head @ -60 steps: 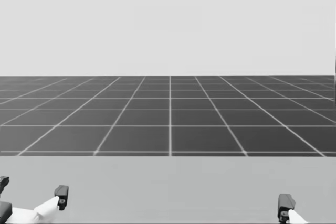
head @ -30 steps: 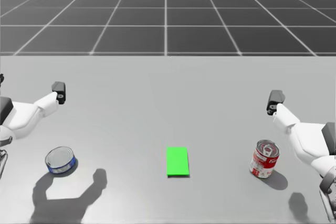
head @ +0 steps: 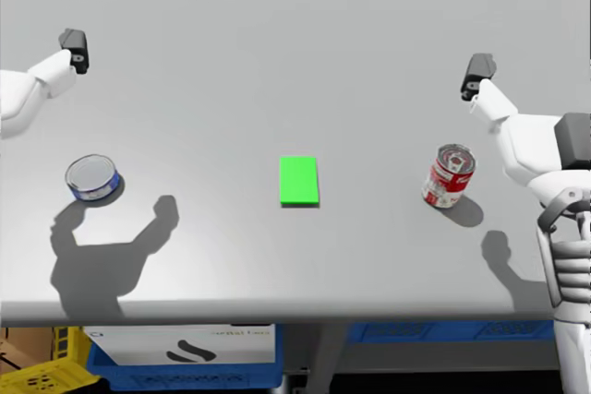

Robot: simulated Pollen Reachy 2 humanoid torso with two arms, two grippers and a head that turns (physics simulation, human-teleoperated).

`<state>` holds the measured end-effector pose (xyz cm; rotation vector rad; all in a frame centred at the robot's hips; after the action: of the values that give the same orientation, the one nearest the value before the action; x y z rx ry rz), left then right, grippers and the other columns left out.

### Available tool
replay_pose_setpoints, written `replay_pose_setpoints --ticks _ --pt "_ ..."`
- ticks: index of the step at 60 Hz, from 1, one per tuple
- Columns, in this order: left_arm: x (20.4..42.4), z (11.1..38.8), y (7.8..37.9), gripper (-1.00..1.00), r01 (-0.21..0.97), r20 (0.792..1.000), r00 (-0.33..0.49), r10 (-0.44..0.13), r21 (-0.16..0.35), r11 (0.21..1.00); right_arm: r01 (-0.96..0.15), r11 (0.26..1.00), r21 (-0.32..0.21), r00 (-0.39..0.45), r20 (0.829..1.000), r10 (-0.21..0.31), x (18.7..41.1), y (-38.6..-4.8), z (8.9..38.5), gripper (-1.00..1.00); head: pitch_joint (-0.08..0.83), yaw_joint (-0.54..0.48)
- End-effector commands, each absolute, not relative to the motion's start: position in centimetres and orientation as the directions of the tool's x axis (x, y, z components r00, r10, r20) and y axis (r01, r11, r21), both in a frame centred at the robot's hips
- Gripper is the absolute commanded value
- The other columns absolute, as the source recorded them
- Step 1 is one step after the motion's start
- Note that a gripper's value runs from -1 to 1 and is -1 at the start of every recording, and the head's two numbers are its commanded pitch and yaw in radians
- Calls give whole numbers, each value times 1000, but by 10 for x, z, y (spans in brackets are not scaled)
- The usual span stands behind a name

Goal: Look at the card. If it is red, pick the object on the left. If it is green, pick the object on the right.

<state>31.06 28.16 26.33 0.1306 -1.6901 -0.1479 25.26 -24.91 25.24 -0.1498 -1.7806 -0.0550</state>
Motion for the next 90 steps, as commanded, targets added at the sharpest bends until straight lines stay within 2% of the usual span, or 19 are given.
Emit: replay_pose_setpoints --ticks 1,14,37,49,54,59,63,65,72,75,78,81,90 --pt "309 265 281 -1000 -1 977 -129 -171 172 985 132 991 -31 -208 976 58 252 -247 251 -1000 714 -44" --pt "308 265 280 -1000 0 977 -129 -171 172 985 131 991 -33 -208 976 61 252 -248 251 -1000 710 -96" --pt "307 265 278 -1000 2 977 -132 -169 170 985 127 991 -35 -211 976 61 252 -247 251 -1000 734 -369" --pt "306 264 277 -1000 -6 973 -139 -182 183 983 110 994 -20 -198 979 42 250 -244 253 -1000 723 -381" --pt "304 265 275 -1000 -1 973 -143 -182 184 983 105 994 -42 -193 979 61 246 -241 257 -1000 715 -382" --pt "301 266 272 -1000 16 975 -144 -172 176 984 93 996 5 -149 989 9 237 -242 260 -1000 707 -396" --pt "300 267 270 -1000 23 975 -145 -170 176 984 103 995 17 -114 993 -5 227 -243 258 -1000 709 -409" --pt "299 267 270 -1000 26 975 -146 -169 174 984 107 994 7 -102 995 4 221 -243 256 -1000 709 -412" --pt "299 267 269 -1000 33 975 -148 -163 169 985 66 998 17 -68 998 -12 203 -243 238 -1000 708 -417" --pt "299 267 270 -1000 34 976 -148 -161 167 985 52 995 84 -43 996 -82 196 -239 227 -1000 709 -415" --pt "299 267 269 -1000 36 976 -148 -158 165 986 31 998 56 -21 998 -55 191 -236 213 -1000 709 -413" --pt "299 267 269 -1000 36 977 -148 -156 163 986 19 996 85 11 996 -85 187 -233 201 -1000 707 -413" --pt "299 266 268 -1000 38 978 -142 -154 161 986 -6 996 84 91 992 -83 188 -229 173 -1000 708 -412"
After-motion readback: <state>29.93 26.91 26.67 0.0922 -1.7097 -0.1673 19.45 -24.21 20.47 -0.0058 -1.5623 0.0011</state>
